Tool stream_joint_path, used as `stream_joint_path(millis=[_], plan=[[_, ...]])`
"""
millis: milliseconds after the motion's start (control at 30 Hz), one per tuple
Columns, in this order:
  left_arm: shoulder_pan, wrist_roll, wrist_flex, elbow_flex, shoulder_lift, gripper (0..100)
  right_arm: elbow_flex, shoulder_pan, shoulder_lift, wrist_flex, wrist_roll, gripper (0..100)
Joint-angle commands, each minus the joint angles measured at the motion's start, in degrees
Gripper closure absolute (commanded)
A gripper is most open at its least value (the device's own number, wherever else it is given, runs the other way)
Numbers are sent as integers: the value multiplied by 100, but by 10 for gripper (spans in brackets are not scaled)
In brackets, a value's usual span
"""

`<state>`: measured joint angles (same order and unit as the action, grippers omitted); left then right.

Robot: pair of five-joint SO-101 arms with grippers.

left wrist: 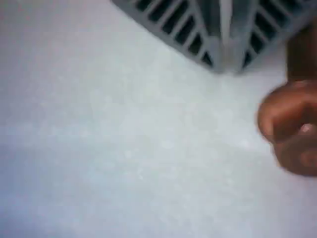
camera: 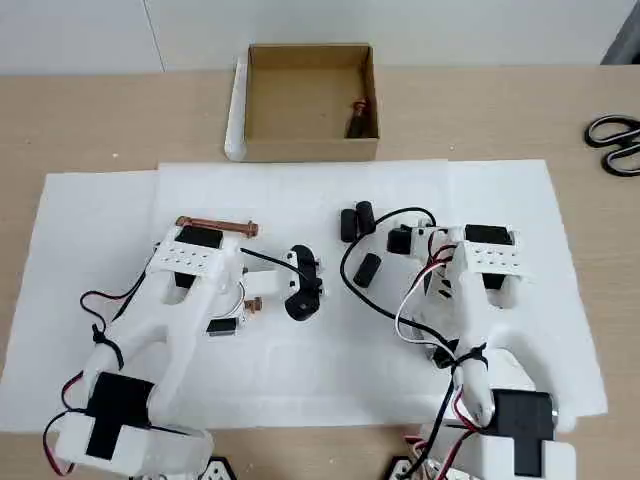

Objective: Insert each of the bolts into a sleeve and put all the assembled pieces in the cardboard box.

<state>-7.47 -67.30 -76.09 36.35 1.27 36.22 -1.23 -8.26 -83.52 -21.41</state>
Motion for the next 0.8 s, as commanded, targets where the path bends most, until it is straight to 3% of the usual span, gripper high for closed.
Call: stream_joint_path(millis=[0, 267, 533, 767], plan=[[-18, -18, 273, -31, -9, 995, -18, -40, -251, 31, -9, 991], [-18, -18, -360, -725, 9, 993, -26, -13, -251, 40, -9, 991], [-18, -18, -1099, -1358, 9, 923, -26, -13, -251, 40, -9, 991], [-18, -18, -756, -1270, -79, 923, 0, -22, -251, 145, -9, 991]])
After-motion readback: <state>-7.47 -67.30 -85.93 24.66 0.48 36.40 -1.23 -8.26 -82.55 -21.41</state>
